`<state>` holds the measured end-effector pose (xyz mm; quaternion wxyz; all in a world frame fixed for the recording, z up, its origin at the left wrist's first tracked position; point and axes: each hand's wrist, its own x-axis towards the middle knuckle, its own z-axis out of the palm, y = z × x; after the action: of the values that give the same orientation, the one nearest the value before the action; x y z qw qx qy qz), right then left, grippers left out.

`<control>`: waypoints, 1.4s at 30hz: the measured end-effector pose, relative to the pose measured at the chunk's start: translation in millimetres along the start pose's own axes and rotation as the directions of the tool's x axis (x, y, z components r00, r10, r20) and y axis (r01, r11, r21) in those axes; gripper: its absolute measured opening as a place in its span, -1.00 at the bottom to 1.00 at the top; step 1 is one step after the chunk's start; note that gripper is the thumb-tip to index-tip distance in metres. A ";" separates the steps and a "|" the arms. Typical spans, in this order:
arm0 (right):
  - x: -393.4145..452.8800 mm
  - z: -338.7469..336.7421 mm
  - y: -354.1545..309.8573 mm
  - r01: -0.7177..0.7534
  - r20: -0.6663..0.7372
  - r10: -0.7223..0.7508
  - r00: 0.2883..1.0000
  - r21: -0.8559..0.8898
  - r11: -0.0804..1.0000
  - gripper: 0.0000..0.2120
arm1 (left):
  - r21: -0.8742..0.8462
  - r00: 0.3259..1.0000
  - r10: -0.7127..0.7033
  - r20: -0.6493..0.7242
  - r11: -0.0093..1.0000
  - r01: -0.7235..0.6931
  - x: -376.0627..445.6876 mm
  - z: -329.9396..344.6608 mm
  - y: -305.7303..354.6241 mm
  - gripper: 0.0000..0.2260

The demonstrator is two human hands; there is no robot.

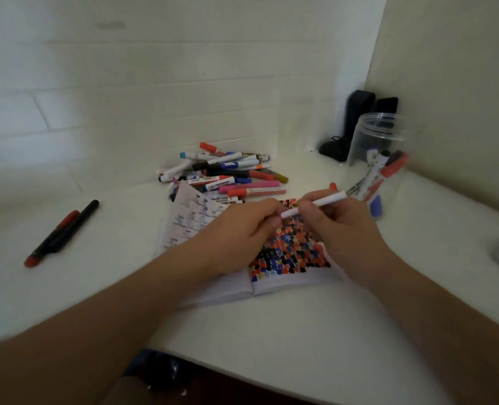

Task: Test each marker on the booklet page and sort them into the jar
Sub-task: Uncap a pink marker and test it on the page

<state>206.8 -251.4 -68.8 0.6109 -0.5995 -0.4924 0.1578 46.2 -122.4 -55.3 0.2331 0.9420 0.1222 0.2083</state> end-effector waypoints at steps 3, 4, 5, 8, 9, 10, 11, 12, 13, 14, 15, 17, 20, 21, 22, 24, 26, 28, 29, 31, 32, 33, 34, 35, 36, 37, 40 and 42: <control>-1.0 -2.9 -0.4 -0.056 -0.008 0.057 0.998 0.051 0.997 -0.85 | -0.037 1.000 -0.028 0.011 0.999 0.029 3.2 4.3 -5.7 -0.78; -1.4 -3.1 -0.9 -0.081 0.001 0.081 0.997 0.075 0.994 -0.85 | -0.057 0.999 -0.039 0.014 0.998 0.040 2.2 4.6 -8.0 -0.78; -1.4 -3.2 -1.1 -0.110 0.018 0.109 0.994 0.101 0.989 -0.85 | -0.071 0.999 -0.050 0.014 0.996 0.051 0.7 4.7 -10.3 -0.79; -2.3 -1.1 -1.3 -0.141 0.081 0.134 0.988 0.096 0.985 -0.93 | -0.111 0.997 -0.075 -0.009 0.991 0.074 -4.0 7.5 -16.0 -0.88; -2.4 -0.3 -1.1 -0.118 0.086 0.113 0.990 0.048 0.992 -0.96 | -0.109 0.997 -0.066 -0.025 0.992 0.063 -5.1 8.7 -16.5 -0.90; -2.1 0.8 -1.1 -0.094 0.086 0.093 0.992 0.003 0.996 -0.98 | -0.092 0.998 -0.039 -0.042 0.995 0.036 -5.7 9.9 -15.3 -0.88; -1.7 2.2 -0.7 -0.080 0.081 0.082 0.993 -0.028 0.996 -0.96 | -0.062 0.999 0.001 -0.048 0.998 -0.004 -6.4 11.3 -13.2 -0.86; -1.4 3.9 -0.3 -0.078 0.077 0.081 0.994 -0.038 0.996 -0.92 | -0.024 0.998 0.045 -0.040 0.999 -0.046 -7.5 13.4 -11.1 -0.85; -1.2 5.4 -0.2 -0.082 0.075 0.085 0.994 -0.037 0.996 -0.89 | 0.014 0.996 0.081 -0.024 0.997 -0.081 -8.4 15.8 -9.6 -0.86; -1.0 6.8 -0.2 -0.089 0.077 0.091 0.993 -0.033 0.995 -0.87 | 0.040 0.995 0.099 -0.010 0.994 -0.098 -9.4 18.0 -8.8 -0.87; -1.0 8.3 -0.7 -0.100 0.086 0.102 0.991 -0.023 0.995 -0.86 | 0.046 0.996 0.094 -0.004 0.994 -0.094 -10.3 19.3 -8.4 -0.87; -1.1 10.0 -1.0 -0.126 0.103 0.125 0.987 0.008 0.992 -0.86 | 0.038 0.998 0.069 -0.005 0.997 -0.069 -10.5 19.9 -9.1 -0.84; -1.0 8.8 -1.8 -0.136 0.135 0.130 0.982 0.037 0.990 -0.87 | 0.108 0.996 0.086 0.002 0.990 -0.086 -9.1 17.6 -9.6 -0.82; -1.4 8.0 -2.1 -0.130 0.151 0.122 0.981 0.046 0.990 -0.87 | 0.119 0.995 0.098 0.007 0.988 -0.098 -9.4 16.8 -9.7 -0.84; -1.8 7.5 -2.1 -0.123 0.167 0.112 0.980 0.058 0.991 -0.88 | 0.121 0.994 0.107 0.010 0.987 -0.107 -10.0 15.9 -9.9 -0.86; -2.4 6.5 -1.5 -0.109 0.186 0.095 0.978 0.069 0.992 -0.88 | 0.119 0.994 0.106 0.011 0.987 -0.107 -10.9 14.6 -11.4 -0.87; -3.0 6.6 -0.9 -0.090 0.186 0.075 0.980 0.072 0.993 -0.89 | 0.081 0.996 0.088 0.014 0.993 -0.089 -10.1 13.2 -13.3 -0.86; -3.7 6.6 0.3 -0.077 0.178 0.064 0.982 0.068 0.995 -0.89 | -0.021 0.997 0.069 0.022 0.997 -0.069 -9.0 11.4 -13.9 -0.88; -3.8 5.9 0.9 -0.076 0.170 0.064 0.983 0.065 0.995 -0.89 | -0.076 0.998 0.060 0.034 0.995 -0.057 -8.7 10.8 -13.7 -0.90; -2.8 4.0 0.4 -0.089 0.147 0.081 0.986 0.046 0.995 -0.88 | -0.154 0.996 0.027 0.086 0.988 -0.013 -9.3 10.1 -13.6 -0.87; -1.5 1.9 -0.4 -0.107 0.132 0.101 0.986 0.039 0.994 -0.88 | -0.177 0.994 0.000 0.114 0.984 0.020 -9.9 9.9 -14.9 -0.81; 0.3 -0.8 -1.6 -0.138 0.108 0.130 0.986 0.071 0.988 -0.87 | -0.194 0.991 -0.027 0.128 0.980 0.052 -10.3 9.8 -17.2 -0.76; 2.1 -4.7 -2.8 -0.176 0.074 0.167 0.983 0.141 0.974 -0.82 | -0.205 0.991 -0.047 0.126 0.976 0.073 -10.9 9.5 -19.7 -0.74; 4.2 -9.4 -4.7 -0.206 0.035 0.203 0.978 0.223 0.953 -0.76 | -0.207 0.992 -0.060 0.111 0.975 0.082 -10.8 9.1 -22.5 -0.73; 5.8 -14.9 -7.2 -0.222 -0.006 0.234 0.972 0.297 0.929 -0.72 | -0.200 0.994 -0.068 0.088 0.976 0.085 -10.6 8.6 -24.5 -0.73; 6.8 -20.6 -10.3 -0.231 -0.047 0.265 0.963 0.362 0.903 -0.70 | -0.187 0.995 -0.079 0.057 0.978 0.088 -9.9 8.4 -25.7 -0.73; 6.3 -35.9 -16.0 -0.299 -0.027 0.346 0.938 0.443 0.845 -0.63 | -0.212 0.988 -0.146 -0.042 0.968 0.134 -8.3 9.2 -27.6 -0.71; 0.7 -40.6 -18.7 -0.373 0.149 0.343 0.927 0.311 0.874 -0.49 | -0.219 0.981 -0.180 -0.074 0.962 0.161 -9.0 10.8 -29.4 -0.71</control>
<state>231.8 -278.6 -43.6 0.6411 -0.5604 -0.3657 0.3758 39.3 -104.3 -81.5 0.3434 0.8869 0.1907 0.2430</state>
